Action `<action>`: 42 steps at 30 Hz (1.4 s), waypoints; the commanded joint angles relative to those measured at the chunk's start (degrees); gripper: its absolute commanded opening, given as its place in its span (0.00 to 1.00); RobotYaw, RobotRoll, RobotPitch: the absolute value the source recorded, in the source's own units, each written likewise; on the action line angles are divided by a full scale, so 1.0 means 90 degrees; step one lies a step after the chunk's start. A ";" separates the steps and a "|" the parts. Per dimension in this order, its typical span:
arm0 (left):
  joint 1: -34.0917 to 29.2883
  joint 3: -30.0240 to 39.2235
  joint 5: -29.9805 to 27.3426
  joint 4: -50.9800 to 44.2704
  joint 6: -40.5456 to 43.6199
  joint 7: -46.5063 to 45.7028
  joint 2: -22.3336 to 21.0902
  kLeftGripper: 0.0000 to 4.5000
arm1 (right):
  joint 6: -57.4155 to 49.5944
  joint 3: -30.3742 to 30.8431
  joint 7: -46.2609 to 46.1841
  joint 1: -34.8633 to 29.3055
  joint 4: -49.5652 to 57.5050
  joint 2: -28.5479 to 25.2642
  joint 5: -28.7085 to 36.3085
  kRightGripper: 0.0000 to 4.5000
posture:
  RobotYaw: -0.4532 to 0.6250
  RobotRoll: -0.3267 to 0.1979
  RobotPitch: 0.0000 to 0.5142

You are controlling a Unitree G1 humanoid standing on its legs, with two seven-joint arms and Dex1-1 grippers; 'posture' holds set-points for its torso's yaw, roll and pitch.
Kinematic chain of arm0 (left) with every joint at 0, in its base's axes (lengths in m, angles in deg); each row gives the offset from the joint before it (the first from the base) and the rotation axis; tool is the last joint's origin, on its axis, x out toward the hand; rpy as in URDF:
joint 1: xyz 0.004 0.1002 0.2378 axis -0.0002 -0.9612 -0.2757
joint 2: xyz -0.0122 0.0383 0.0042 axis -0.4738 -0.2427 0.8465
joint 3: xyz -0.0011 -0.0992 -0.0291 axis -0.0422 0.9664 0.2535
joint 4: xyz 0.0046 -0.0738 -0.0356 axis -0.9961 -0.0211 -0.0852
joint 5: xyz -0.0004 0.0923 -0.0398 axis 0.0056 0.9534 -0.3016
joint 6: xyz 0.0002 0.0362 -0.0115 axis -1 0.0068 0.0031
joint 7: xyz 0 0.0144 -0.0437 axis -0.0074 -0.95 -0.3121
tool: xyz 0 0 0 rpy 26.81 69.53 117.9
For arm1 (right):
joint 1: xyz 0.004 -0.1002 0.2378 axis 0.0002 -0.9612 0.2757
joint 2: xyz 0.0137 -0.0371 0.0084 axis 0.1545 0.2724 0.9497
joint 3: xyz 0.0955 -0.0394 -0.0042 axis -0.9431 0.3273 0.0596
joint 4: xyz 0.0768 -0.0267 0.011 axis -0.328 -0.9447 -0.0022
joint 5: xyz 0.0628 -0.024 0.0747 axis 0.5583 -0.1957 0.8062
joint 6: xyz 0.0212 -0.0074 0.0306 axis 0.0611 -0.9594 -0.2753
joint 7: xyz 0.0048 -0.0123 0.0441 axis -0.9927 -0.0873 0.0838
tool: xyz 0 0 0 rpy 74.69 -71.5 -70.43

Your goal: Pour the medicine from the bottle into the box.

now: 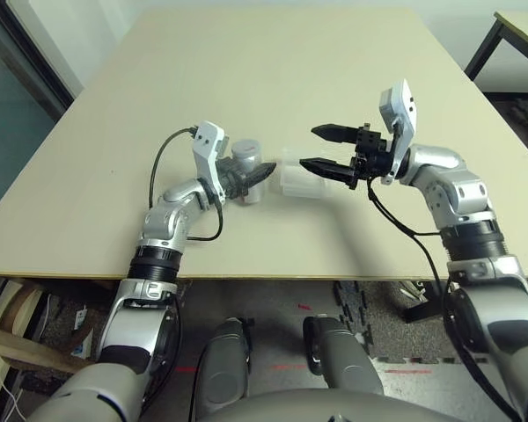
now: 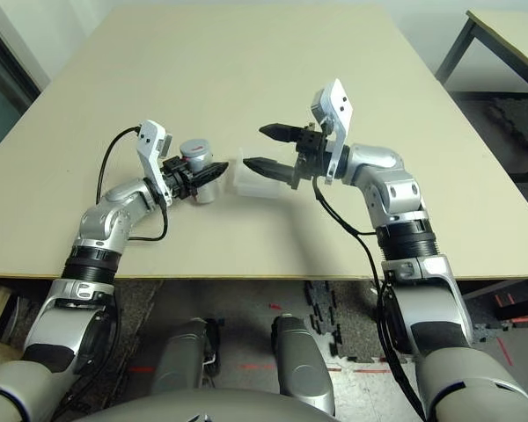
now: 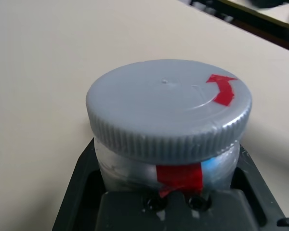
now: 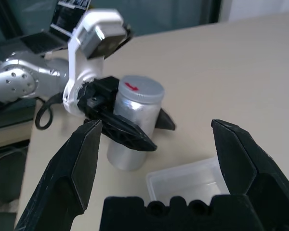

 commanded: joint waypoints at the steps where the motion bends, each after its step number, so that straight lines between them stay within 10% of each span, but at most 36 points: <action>1: 0.0158 -0.0226 0.0145 0.0036 -0.0279 0.0307 -0.0007 0.59 | -0.0211 0.0176 0.0135 0.0295 -0.0295 0.0073 -0.0098 1.00 | 0.27 0.62 0.19; 23: 0.0411 -0.0433 0.0447 0.0535 -0.1083 0.0495 0.0312 0.59 | -0.0179 0.0309 0.0312 0.1058 -0.1269 0.0721 -0.0428 1.00 | 0.28 0.62 0.17; 30: 0.0391 -0.0435 0.0453 0.0524 -0.1076 0.0483 0.0314 0.59 | -0.0101 0.0293 0.0352 0.1075 -0.1347 0.0785 -0.0494 0.57 | 0.28 0.62 0.17; 42: 0.0361 -0.0442 0.0424 0.0445 -0.0989 0.0531 0.0296 0.59 | 0.0103 0.0405 0.0853 0.1018 -0.1370 0.0752 -0.0456 0.57 | 0.28 0.62 0.18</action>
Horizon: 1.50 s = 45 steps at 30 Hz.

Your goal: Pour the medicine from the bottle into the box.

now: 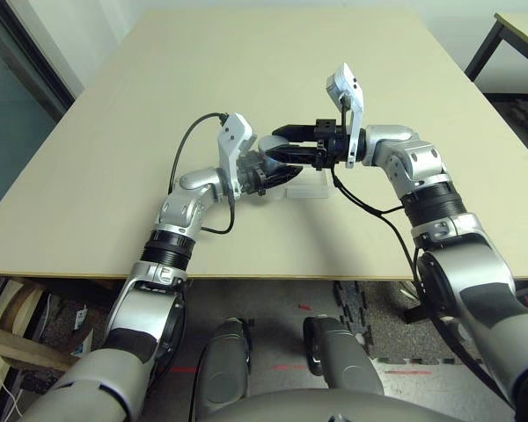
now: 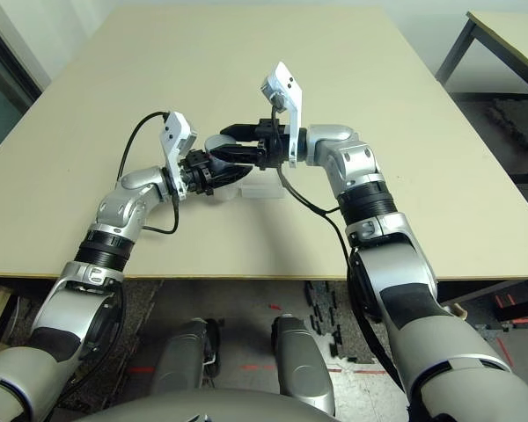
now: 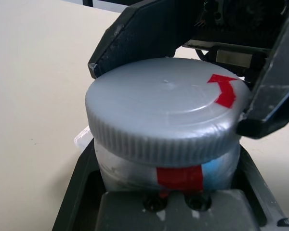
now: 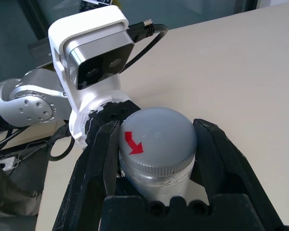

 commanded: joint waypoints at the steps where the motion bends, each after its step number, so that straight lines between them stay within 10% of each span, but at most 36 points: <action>1: 0.0017 0.0004 0.0001 -0.0087 0.0099 0.0023 -0.0005 0.59 | 0.0169 0.0173 0.0553 0.0008 -0.0018 0.0023 -0.0006 0.57 | 0.28 0.62 0.18; 22: -0.0214 0.0049 -0.0104 -0.0606 0.0464 0.0213 -0.0040 0.59 | 0.1723 -0.0230 0.2098 0.1037 -0.2272 0.0285 -0.0209 0.57 | 0.30 0.62 0.19; 27: -0.0203 0.0036 -0.0105 -0.0594 0.0461 0.0199 -0.0049 0.59 | 0.1935 -0.0440 0.1977 0.1319 -0.2896 0.0141 -0.0326 1.00 | 0.30 0.62 0.18; 45: 0.0014 0.0015 0.0024 -0.0245 0.0171 0.0129 0.0002 0.59 | 0.1920 -0.0517 0.1995 0.1268 -0.2838 0.0357 -0.0457 1.00 | 0.30 0.62 0.17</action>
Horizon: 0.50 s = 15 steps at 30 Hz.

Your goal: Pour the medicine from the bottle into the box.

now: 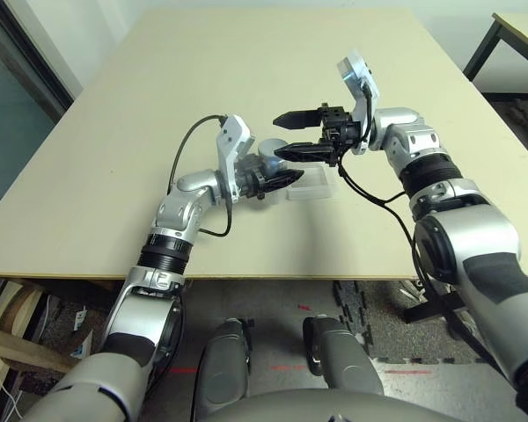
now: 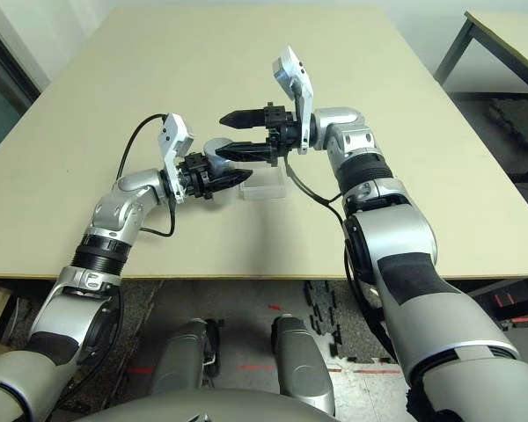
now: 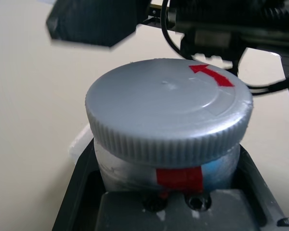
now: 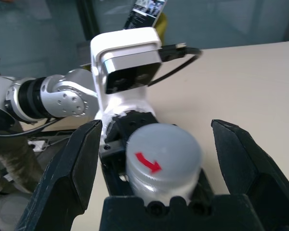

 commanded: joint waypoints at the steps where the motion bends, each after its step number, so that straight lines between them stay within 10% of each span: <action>1: 0.0077 -0.0055 0.0111 0.0118 -0.0114 -0.0056 0.0025 0.59 | 0.0005 -0.0007 -0.0063 -0.0112 0.0142 0.0086 -0.0073 1.00 | 0.30 0.62 0.17; 15: 0.0002 -0.0076 0.0052 -0.0129 -0.0042 -0.0038 0.0055 0.59 | 0.0350 -0.0069 -0.0786 -0.0030 -0.0244 0.0179 -0.0364 1.00 | 0.30 0.62 0.17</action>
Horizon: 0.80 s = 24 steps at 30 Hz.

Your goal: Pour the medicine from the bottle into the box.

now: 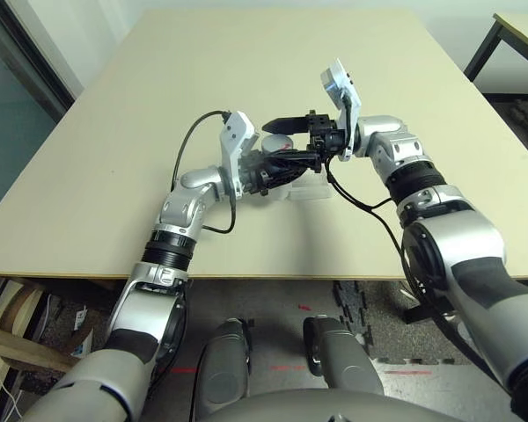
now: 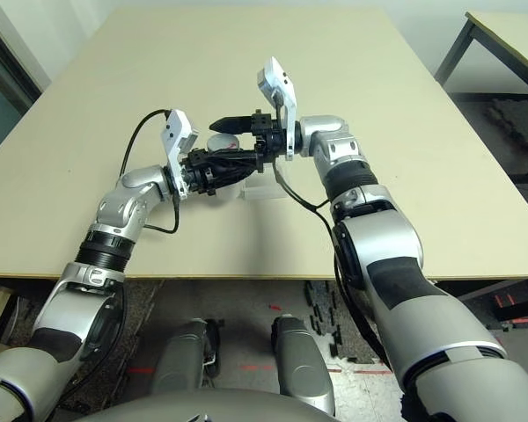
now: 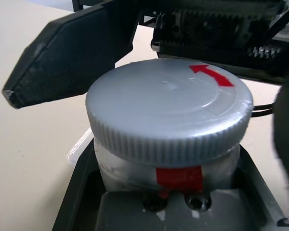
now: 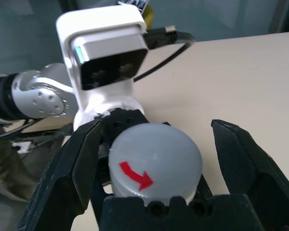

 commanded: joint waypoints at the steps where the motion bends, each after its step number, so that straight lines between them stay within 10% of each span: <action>1: -0.0048 -0.0030 -0.0010 -0.0199 0.0028 0.0023 -0.0024 0.59 | 0.0091 -0.0091 -0.0158 0.0059 -0.0168 -0.0037 -0.0089 1.00 | 0.30 0.62 0.18; 24: -0.0010 0.0123 -0.0046 -0.0057 0.0002 0.0085 -0.0102 0.59 | 0.0006 -0.0212 -0.0677 0.0004 -0.0330 -0.1123 -0.0351 1.00 | 0.29 0.62 0.18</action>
